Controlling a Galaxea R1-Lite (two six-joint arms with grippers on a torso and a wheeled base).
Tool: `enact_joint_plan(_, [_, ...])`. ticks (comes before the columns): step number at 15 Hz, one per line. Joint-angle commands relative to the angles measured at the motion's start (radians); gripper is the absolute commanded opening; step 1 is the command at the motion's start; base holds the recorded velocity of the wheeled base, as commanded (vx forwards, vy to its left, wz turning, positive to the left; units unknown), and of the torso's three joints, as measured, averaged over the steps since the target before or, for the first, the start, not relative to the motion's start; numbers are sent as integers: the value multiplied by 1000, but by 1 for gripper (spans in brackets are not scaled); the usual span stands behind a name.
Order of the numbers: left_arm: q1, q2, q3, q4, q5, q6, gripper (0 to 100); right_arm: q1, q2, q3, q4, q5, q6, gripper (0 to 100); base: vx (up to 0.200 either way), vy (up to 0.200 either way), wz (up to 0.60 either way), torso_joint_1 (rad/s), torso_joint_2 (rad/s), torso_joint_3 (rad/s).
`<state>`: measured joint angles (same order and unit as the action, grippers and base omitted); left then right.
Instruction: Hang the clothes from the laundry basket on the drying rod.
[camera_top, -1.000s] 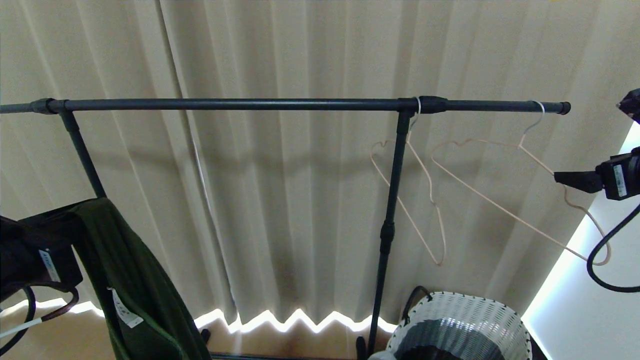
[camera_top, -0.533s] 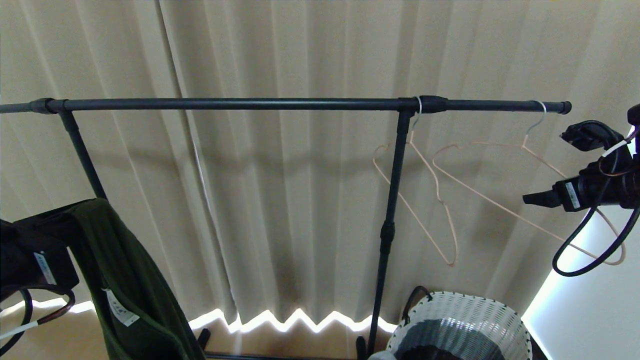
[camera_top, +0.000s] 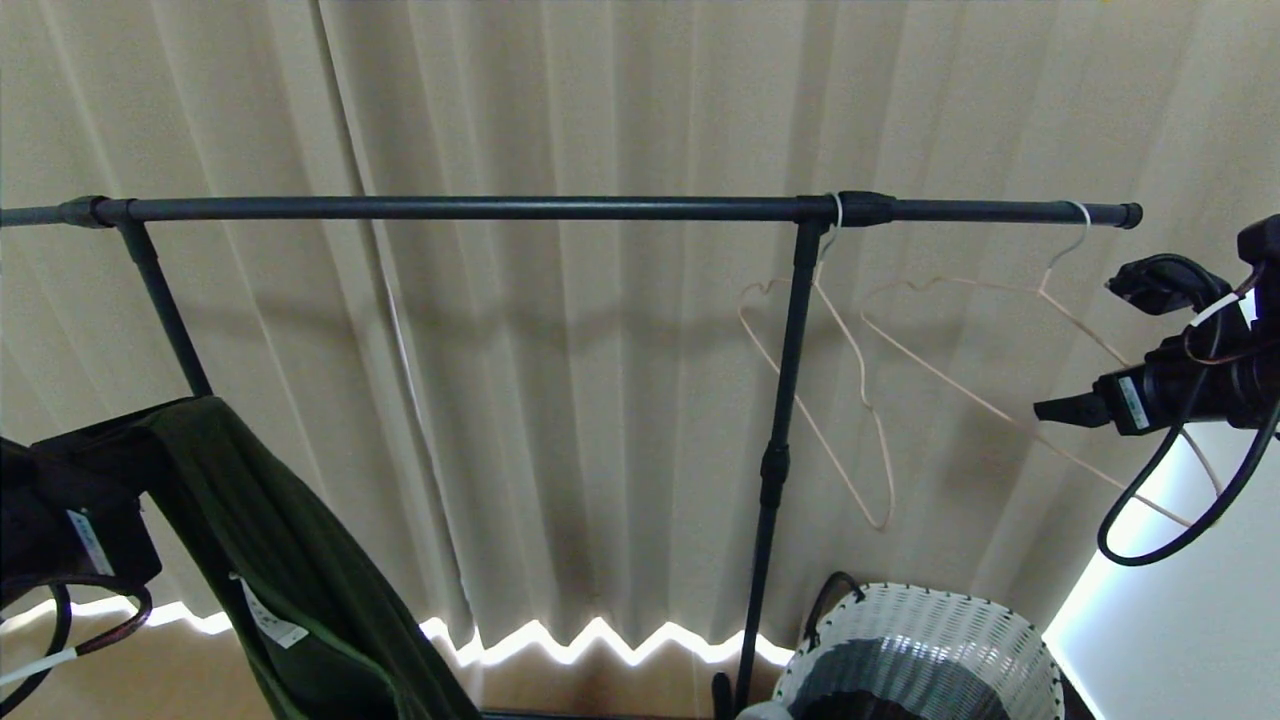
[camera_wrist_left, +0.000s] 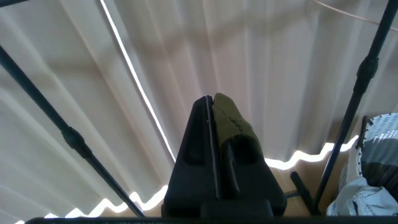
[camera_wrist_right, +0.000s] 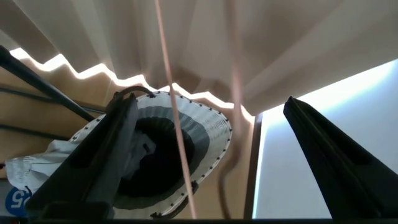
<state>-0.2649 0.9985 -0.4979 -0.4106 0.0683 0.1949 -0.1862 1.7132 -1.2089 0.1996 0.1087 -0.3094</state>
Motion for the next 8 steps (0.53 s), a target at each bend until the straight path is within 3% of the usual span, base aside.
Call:
enact_joint_plan(1, [-4, 0, -1, 0, 1, 0, 0, 4, -7, 0, 1, 0, -1, 100, 0, 0, 0, 0, 0, 0])
enact_joint_plan(4, [-4, 2, 1, 0, 1, 0, 0, 4, -12, 2, 3, 0, -1, 100, 0, 0, 0, 0, 0, 0])
enact_joint_plan(5, [-2, 2, 1, 0, 1, 0, 0, 4, -18, 2, 4, 0, -1, 0, 0, 0, 0, 0, 0, 0])
enact_joint_plan(8, [-2, 2, 1, 0, 1, 0, 0, 4, -37, 3, 6, 0, -1, 0, 0, 0, 0, 0, 0, 0])
